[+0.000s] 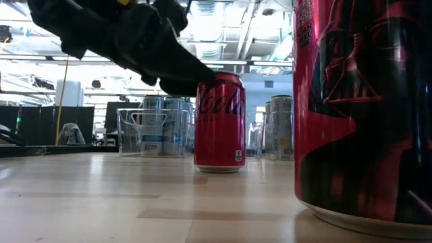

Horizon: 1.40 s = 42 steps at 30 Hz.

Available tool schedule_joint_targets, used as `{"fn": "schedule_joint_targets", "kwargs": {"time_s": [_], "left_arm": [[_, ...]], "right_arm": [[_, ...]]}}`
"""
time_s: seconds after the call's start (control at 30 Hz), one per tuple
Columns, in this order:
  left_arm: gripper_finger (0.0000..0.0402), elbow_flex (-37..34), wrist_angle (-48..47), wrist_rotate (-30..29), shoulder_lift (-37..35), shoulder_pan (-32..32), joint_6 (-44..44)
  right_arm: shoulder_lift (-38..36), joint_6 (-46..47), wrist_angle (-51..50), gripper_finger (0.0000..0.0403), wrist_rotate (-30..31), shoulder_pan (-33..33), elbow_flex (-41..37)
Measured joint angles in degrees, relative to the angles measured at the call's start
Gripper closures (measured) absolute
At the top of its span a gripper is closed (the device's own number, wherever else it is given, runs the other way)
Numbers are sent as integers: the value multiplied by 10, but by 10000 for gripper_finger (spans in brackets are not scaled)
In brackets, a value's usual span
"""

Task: Sort soda cans
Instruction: Put the red-black soda can into the middle transparent bin

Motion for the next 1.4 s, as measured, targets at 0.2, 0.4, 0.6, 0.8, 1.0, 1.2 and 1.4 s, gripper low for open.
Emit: {"fn": "schedule_joint_targets", "kwargs": {"time_s": [0.2,0.4,0.6,0.8,1.0,1.2,1.4], "left_arm": [[12,15,2,11,11,4,5],[12,17,-11,21,11,5,15],[22,17,14,19,16,5,4],[49,18,55,17,69,8,-8],[56,18,73,-10,75,8,-12],[101,18,74,-20,75,8,-5],[101,18,68,-51,75,15,-53]], "right_arm": [[0,0,0,40,0,3,0],[0,0,5,40,0,3,0],[0,1,8,40,0,3,0],[0,-3,13,40,15,2,0],[0,-4,7,40,15,7,0],[0,-4,2,40,15,7,0],[0,3,0,40,16,7,0]]}}
